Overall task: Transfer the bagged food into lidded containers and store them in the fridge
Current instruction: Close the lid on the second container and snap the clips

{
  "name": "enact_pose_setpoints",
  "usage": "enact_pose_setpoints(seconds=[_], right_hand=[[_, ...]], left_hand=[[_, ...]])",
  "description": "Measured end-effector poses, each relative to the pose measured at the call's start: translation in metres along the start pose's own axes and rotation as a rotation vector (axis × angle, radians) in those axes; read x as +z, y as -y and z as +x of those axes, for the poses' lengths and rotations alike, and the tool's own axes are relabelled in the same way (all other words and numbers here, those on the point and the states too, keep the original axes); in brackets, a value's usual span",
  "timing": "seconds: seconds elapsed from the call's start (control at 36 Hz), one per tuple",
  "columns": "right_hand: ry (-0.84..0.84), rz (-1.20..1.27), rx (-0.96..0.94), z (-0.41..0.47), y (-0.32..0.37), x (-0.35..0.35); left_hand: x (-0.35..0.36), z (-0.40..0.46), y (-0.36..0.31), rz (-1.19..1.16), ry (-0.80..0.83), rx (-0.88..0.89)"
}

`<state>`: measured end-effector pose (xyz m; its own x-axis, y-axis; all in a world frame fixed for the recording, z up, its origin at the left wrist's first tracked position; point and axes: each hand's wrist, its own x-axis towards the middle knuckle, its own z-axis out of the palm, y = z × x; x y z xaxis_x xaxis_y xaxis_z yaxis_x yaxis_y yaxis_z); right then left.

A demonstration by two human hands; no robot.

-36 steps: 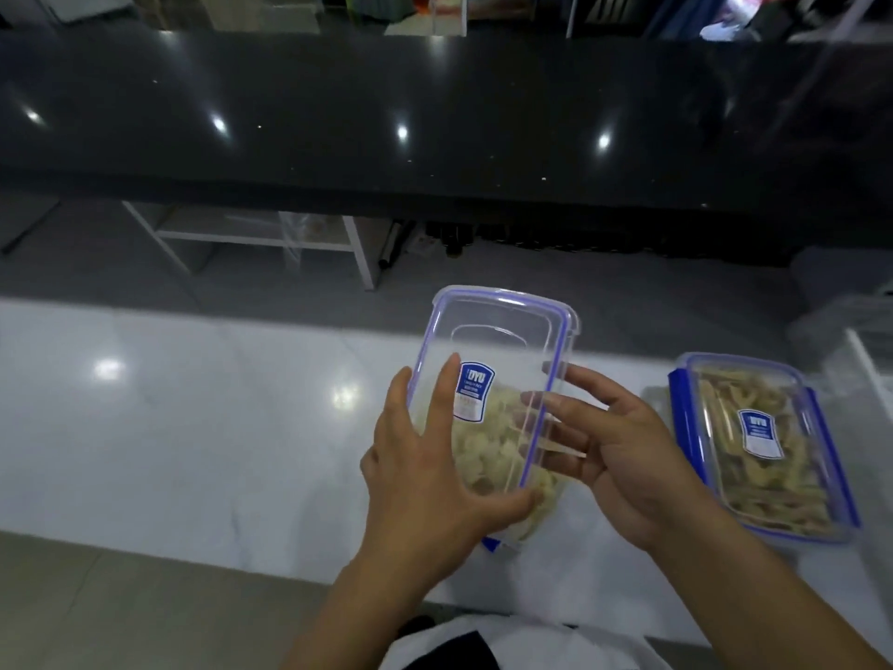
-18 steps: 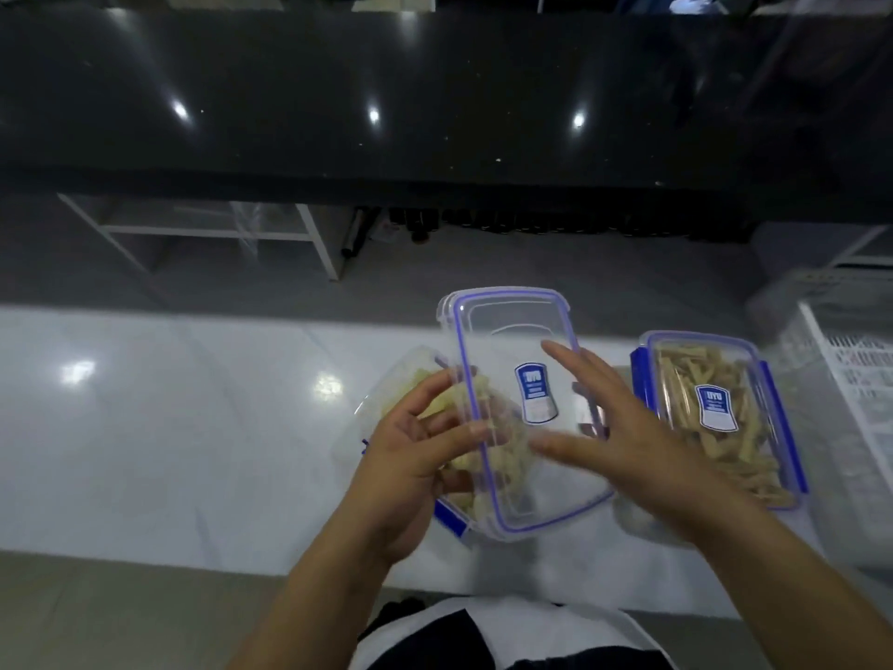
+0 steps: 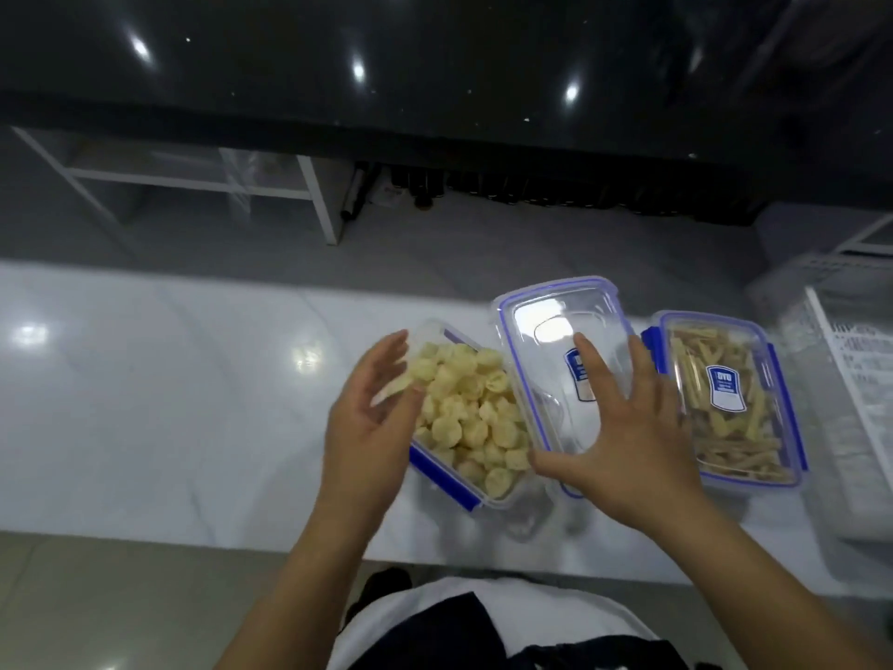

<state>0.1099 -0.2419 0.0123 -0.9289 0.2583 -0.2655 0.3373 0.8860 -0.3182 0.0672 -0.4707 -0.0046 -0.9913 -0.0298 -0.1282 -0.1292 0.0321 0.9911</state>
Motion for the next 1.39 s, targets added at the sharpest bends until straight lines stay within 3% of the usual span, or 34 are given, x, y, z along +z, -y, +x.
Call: enact_pose_setpoints(seconds=[0.08,0.17,0.25,0.67,0.86,0.97,1.06,1.19,1.39], right_hand=[[-0.046,-0.177,0.078,0.002,-0.008,0.006],[-0.031,-0.276,0.112,0.004,-0.010,0.013],[0.031,-0.332,0.104,0.005,-0.005,0.022],[0.073,-0.376,-0.096,0.007,0.038,0.040],[0.050,-0.373,-0.011,0.014,0.023,0.024],[0.015,-0.226,-0.035,0.008,0.012,0.014],[0.000,-0.114,-0.171,-0.006,0.012,0.017],[0.083,-0.150,-0.363,-0.016,0.024,0.040],[0.203,-0.141,-0.317,0.014,0.021,0.050]], left_hand=[[-0.028,0.014,0.019,0.139,-0.162,-0.124],[-0.042,0.023,0.035,-0.003,-0.074,-0.371],[-0.041,0.023,0.045,-0.170,0.037,-0.464],[-0.046,0.030,0.059,-0.255,0.096,-0.454],[-0.047,0.030,0.063,-0.301,0.085,-0.469],[-0.046,0.029,0.065,-0.300,0.088,-0.455],[-0.047,0.029,0.066,-0.295,0.092,-0.452],[-0.045,0.030,0.065,-0.259,0.126,-0.416],[-0.046,0.028,0.062,-0.192,0.144,-0.414]])
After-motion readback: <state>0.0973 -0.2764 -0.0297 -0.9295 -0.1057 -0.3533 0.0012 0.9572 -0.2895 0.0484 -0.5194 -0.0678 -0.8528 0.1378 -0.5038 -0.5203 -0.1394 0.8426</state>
